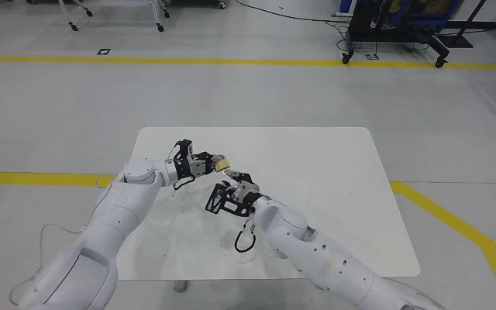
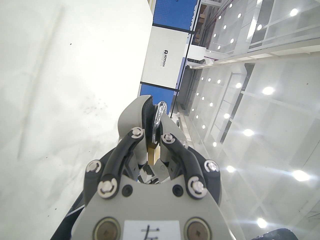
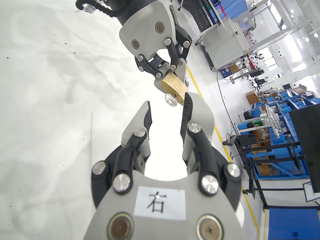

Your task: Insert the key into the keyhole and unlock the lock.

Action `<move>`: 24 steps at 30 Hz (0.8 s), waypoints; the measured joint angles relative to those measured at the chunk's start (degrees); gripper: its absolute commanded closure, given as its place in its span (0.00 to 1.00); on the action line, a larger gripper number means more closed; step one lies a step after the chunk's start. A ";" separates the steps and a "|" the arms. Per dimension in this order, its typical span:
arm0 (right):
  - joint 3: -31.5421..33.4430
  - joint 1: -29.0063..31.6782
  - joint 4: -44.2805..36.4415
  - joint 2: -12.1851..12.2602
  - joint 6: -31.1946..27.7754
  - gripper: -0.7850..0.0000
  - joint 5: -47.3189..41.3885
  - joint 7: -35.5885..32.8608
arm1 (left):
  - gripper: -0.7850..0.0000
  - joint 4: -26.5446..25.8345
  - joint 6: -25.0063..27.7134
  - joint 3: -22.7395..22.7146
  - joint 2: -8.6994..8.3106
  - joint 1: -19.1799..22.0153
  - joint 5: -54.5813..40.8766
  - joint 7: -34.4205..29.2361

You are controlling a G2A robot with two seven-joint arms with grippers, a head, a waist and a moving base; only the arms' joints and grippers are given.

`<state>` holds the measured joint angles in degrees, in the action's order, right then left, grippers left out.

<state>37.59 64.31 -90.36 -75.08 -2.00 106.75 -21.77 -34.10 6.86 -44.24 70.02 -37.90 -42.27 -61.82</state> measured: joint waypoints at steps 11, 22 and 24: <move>-0.36 -0.69 2.41 -1.72 1.08 0.82 1.66 -1.26 | 1.00 -1.87 -0.80 -1.83 -0.28 -1.09 2.05 0.04; 1.61 0.14 3.37 -3.20 3.07 1.00 -2.31 -1.70 | 1.00 -3.21 -1.28 -3.40 -0.39 -2.06 3.72 0.01; 2.79 0.31 3.53 -3.48 3.01 1.00 -5.84 -1.60 | 1.00 -3.36 -1.26 -3.66 -0.40 -2.16 3.97 0.02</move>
<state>40.38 64.62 -86.84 -78.56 1.01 100.91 -23.37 -37.46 5.60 -47.90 69.61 -40.06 -38.30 -61.80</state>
